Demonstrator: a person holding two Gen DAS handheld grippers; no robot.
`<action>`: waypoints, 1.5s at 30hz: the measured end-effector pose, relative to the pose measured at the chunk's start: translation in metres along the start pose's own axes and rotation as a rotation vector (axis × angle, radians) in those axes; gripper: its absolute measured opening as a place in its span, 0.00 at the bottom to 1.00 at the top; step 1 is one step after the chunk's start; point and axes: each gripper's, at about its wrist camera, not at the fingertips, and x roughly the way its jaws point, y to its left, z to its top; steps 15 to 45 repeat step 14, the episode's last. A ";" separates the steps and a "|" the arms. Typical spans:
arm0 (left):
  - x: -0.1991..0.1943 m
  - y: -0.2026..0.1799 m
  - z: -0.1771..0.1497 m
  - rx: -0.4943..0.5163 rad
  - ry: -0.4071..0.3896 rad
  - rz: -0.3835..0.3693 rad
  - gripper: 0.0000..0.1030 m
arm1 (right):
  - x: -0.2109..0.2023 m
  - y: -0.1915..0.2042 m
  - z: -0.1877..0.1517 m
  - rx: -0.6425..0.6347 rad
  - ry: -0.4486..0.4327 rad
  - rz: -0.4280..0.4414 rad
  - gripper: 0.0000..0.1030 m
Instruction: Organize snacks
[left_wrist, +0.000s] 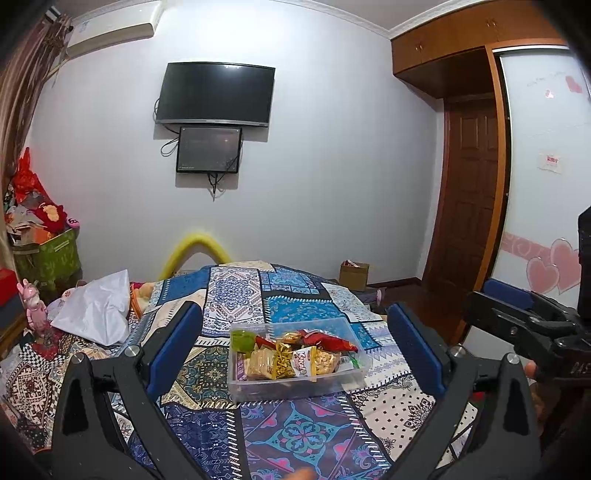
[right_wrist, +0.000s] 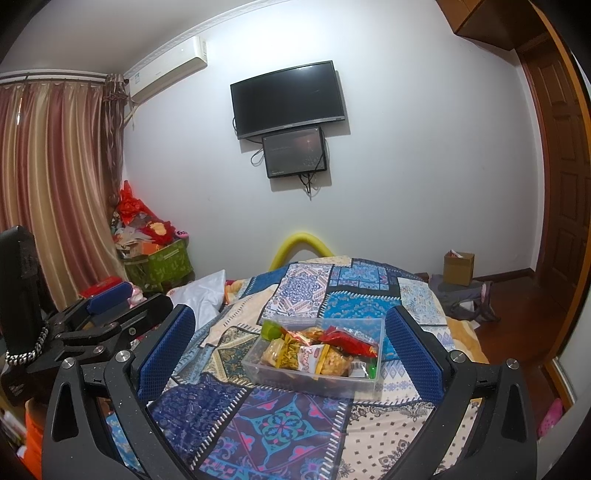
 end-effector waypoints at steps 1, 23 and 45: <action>0.001 0.000 0.000 0.002 0.002 -0.004 0.98 | 0.000 -0.001 -0.001 0.000 0.001 0.000 1.00; 0.004 0.001 0.000 -0.002 0.014 -0.012 0.98 | 0.002 -0.004 -0.004 0.007 0.010 -0.002 1.00; 0.004 0.001 0.000 -0.002 0.014 -0.012 0.98 | 0.002 -0.004 -0.004 0.007 0.010 -0.002 1.00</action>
